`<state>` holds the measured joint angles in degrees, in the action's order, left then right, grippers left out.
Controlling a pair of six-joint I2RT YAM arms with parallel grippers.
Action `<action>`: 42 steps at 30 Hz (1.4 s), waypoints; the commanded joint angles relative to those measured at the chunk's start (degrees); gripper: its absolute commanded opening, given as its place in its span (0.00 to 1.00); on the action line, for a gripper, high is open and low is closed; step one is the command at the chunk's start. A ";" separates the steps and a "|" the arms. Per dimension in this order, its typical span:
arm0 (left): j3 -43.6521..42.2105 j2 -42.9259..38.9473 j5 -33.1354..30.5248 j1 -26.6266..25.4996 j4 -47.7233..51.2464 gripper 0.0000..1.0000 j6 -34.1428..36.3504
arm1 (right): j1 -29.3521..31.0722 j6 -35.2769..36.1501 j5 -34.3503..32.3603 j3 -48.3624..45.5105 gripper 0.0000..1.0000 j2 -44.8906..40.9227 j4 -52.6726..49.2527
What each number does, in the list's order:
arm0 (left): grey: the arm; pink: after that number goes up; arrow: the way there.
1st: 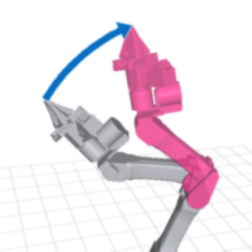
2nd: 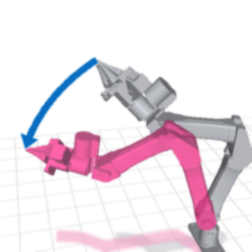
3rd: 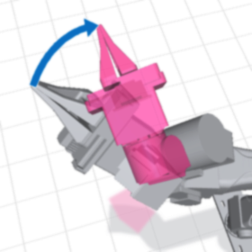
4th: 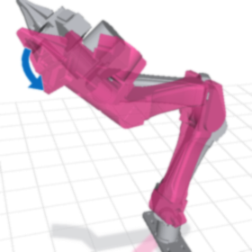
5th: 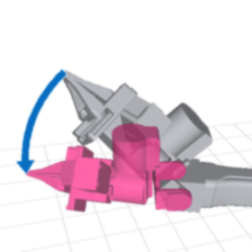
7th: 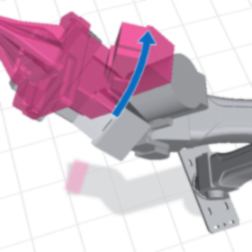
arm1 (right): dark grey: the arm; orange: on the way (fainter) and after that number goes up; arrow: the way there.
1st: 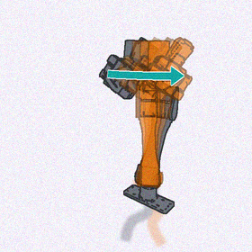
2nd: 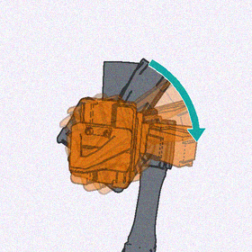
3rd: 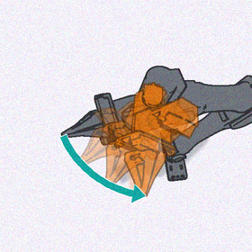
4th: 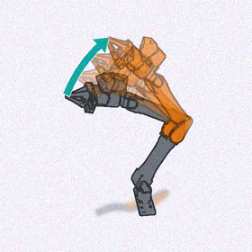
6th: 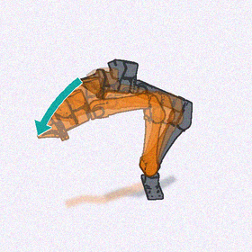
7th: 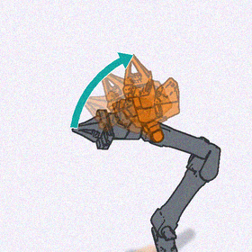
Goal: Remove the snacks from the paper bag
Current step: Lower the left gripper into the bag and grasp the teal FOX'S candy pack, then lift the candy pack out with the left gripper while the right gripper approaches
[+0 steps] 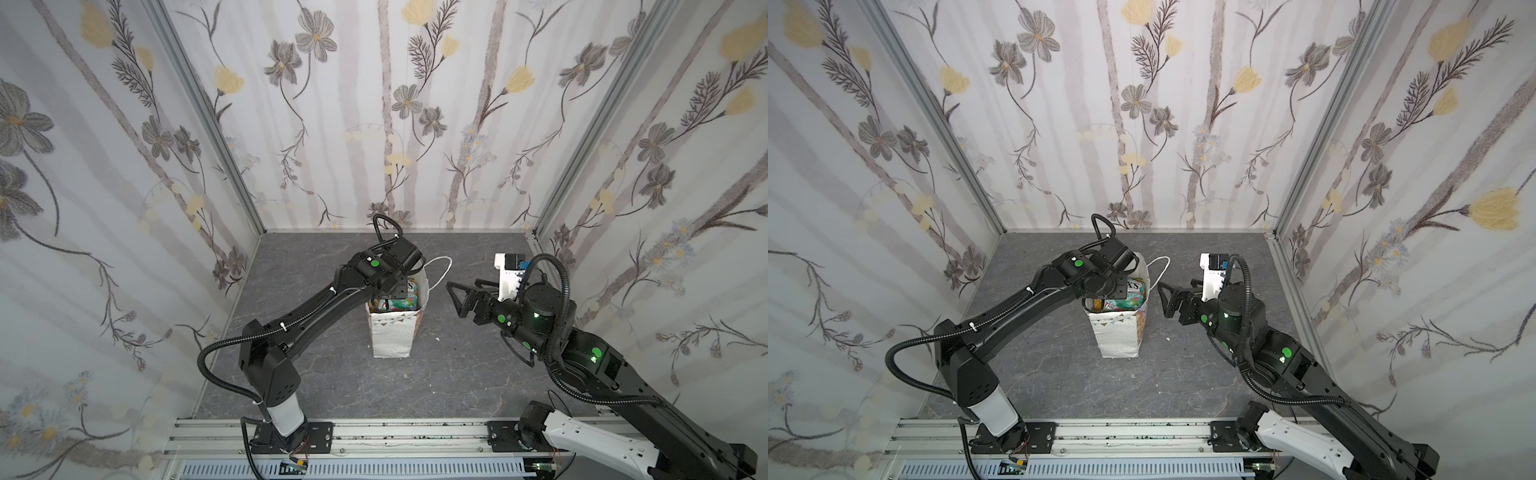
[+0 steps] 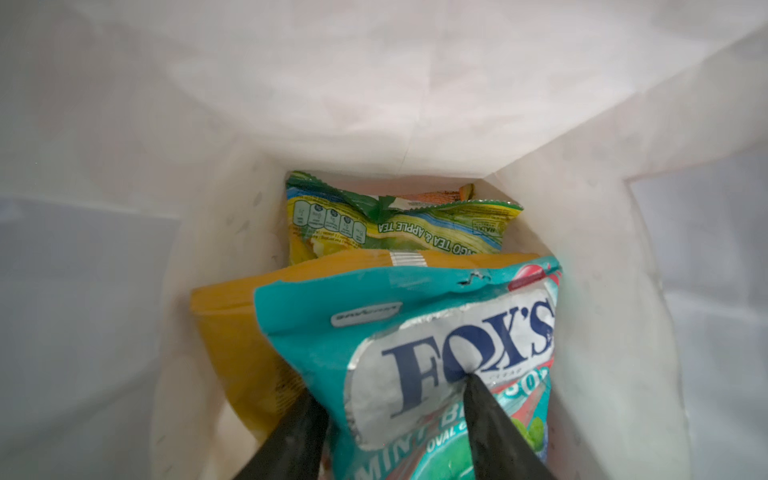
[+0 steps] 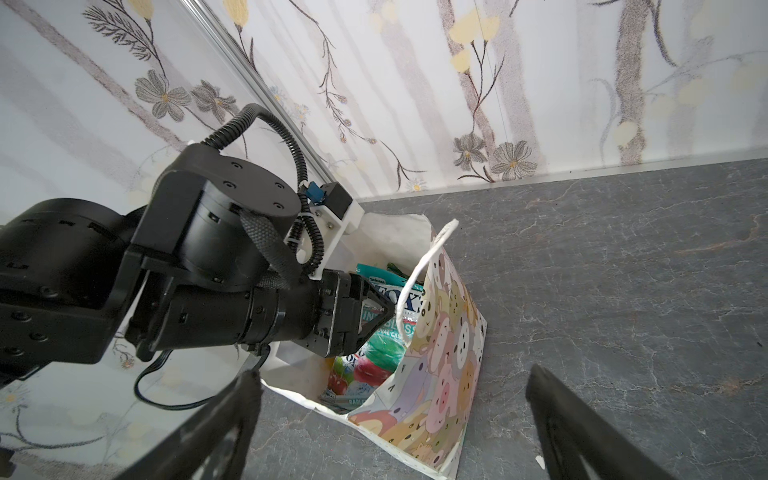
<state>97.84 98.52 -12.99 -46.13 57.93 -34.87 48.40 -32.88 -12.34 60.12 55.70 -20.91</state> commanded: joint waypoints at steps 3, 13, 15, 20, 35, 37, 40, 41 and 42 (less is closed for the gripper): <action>-0.43 0.36 3.55 0.13 -5.04 0.24 0.43 | -0.02 0.28 -1.22 -1.80 0.99 -2.35 1.43; 2.11 -0.21 4.91 0.10 -5.88 0.00 1.93 | -0.15 -0.34 -2.83 -3.32 0.99 -5.50 2.09; 2.59 -1.02 4.99 0.09 -5.99 0.00 2.41 | -0.15 -0.40 -2.73 -3.25 0.99 -5.43 2.18; 4.09 -3.47 5.52 0.16 -6.47 0.00 3.23 | -0.16 -0.19 -2.78 -2.42 0.99 -4.99 2.53; 6.51 -11.68 9.35 0.05 -13.28 0.00 5.40 | -0.32 0.65 -3.22 0.47 0.99 -4.60 2.90; 6.46 -12.78 9.72 0.11 -14.88 0.00 5.60 | -0.30 0.64 -3.11 0.78 0.99 -4.55 3.04; 6.58 -14.19 9.28 0.16 -16.24 0.00 6.32 | -0.31 0.34 -2.53 0.50 0.99 -4.90 3.71; 6.83 -14.53 9.13 0.06 -16.43 0.00 6.46 | -0.25 0.18 -2.28 0.53 0.99 -4.94 3.83; 6.92 -14.95 9.13 0.11 -16.61 0.00 6.71 | -0.26 0.02 -2.04 0.60 0.99 -4.99 4.02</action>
<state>104.03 84.60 -3.84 -46.02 45.74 -28.91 48.14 -32.49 -14.92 60.42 50.65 -19.84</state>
